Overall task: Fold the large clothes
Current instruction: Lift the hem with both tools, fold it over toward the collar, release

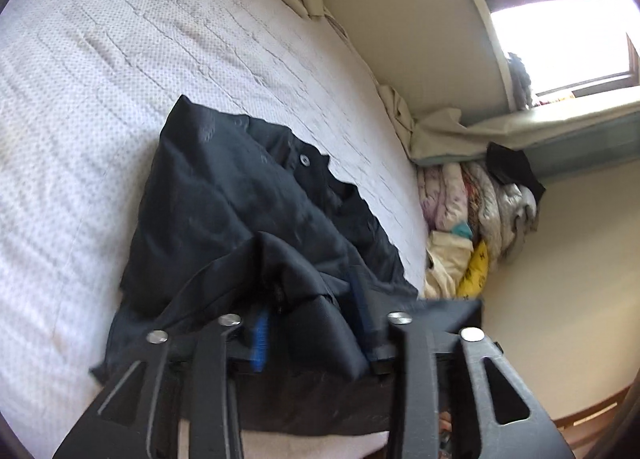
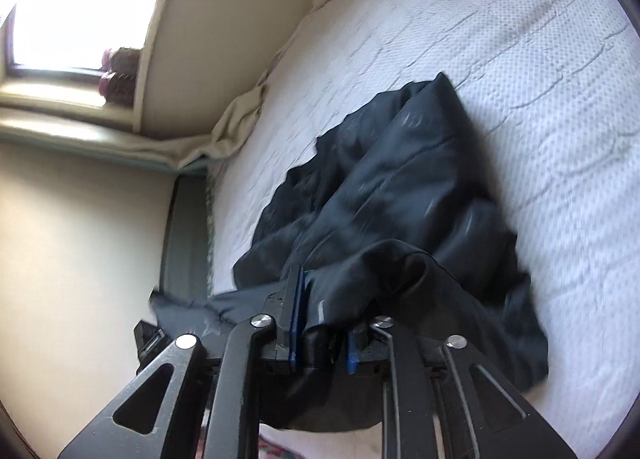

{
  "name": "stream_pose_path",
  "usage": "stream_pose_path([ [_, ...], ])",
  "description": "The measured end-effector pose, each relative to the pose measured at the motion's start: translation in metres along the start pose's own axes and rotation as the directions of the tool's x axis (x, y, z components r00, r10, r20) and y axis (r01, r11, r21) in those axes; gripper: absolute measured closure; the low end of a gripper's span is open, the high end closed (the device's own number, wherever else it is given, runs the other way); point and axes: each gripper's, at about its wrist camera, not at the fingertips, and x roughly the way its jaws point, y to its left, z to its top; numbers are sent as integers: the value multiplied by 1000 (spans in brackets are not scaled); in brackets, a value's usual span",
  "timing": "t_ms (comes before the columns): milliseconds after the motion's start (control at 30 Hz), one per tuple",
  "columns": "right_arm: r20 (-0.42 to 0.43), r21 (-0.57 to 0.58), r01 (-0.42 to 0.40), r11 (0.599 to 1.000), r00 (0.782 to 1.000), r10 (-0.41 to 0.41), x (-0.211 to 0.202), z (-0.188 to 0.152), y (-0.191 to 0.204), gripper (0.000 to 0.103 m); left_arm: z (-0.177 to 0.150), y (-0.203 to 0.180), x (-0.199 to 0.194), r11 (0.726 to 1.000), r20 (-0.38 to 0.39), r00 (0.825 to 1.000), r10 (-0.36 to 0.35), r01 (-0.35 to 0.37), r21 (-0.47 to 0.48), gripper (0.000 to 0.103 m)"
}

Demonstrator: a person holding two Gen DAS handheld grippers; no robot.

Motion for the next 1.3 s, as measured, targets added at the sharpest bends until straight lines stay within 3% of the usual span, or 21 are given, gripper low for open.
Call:
stream_pose_path([
  [67, 12, 1, 30, 1000, 999, -30, 10, 6, -5, 80, 5, 0, 14, 998, 12, 998, 63, -63, 21, 49],
  [133, 19, 7, 65, 998, 998, -65, 20, 9, -12, 69, 7, 3, 25, 995, 8, 995, 96, -96, 12, 43],
  [267, 19, 55, 48, 997, 999, -49, 26, 18, -17, 46, 13, 12, 30, 995, 11, 995, 96, -95, -40, 31],
  [367, 47, 26, -3, 1000, 999, 2, 9, 24, -12, 40, 17, 16, 13, 994, 67, 994, 81, -76, -76, 20],
  [433, 78, -6, -13, 1000, 997, 13, 0, 25, -5, 39, 22, 14, -3, 994, 135, 987, 90, -81, -67, 17],
  [533, 190, -105, 149, 983, 974, -127, -14, 26, 9, 39, 26, 11, -18, 989, 196, 969, 149, -145, -34, 16],
  [567, 244, -154, 240, 958, 949, -199, -18, 26, 16, 39, 26, 12, -18, 984, 199, 964, 175, -174, -22, 16],
  [633, 284, -233, 347, 908, 918, -278, -17, 27, 26, 39, 23, 15, -16, 978, 189, 961, 203, -207, 0, 16],
  [733, 273, -302, 414, 858, 901, -339, -5, 25, 28, 39, 17, 16, -3, 970, 128, 965, 228, -236, 54, 16],
  [867, 238, -327, 444, 834, 893, -382, 11, 23, 19, 38, 7, 10, 22, 947, 83, 957, 276, -286, 145, 16],
  [933, 220, -345, 455, 821, 890, -400, 23, 21, 16, 38, 3, 8, 35, 928, 72, 947, 313, -321, 188, 20],
  [967, 207, -357, 453, 817, 891, -404, 26, 19, 14, 39, 1, 9, 43, 921, 54, 944, 325, -329, 208, 33],
  [1000, 185, -371, 452, 811, 892, -413, 32, 17, 12, 46, -2, 9, 48, 914, 35, 941, 338, -337, 227, 58],
  [1033, 165, -382, 447, 809, 894, -416, 37, 16, 10, 55, -5, 9, 52, 905, 19, 935, 355, -348, 245, 70],
  [1067, 143, -398, 459, 794, 886, -440, 44, 13, 10, 72, -7, 9, 54, 902, 10, 934, 358, -348, 255, 83],
  [1100, 141, -410, 482, 774, 872, -468, 47, 10, 11, 83, -9, 8, 53, 899, 11, 933, 360, -350, 262, 85],
  [1167, 145, -429, 503, 750, 858, -493, 48, 4, 12, 92, -16, 3, 45, 883, 34, 922, 387, -381, 274, 88],
  [1300, 135, -363, 511, 779, 856, -499, 34, 1, 3, 96, -25, 9, 20, 880, 54, 908, 415, -416, 229, 90],
])
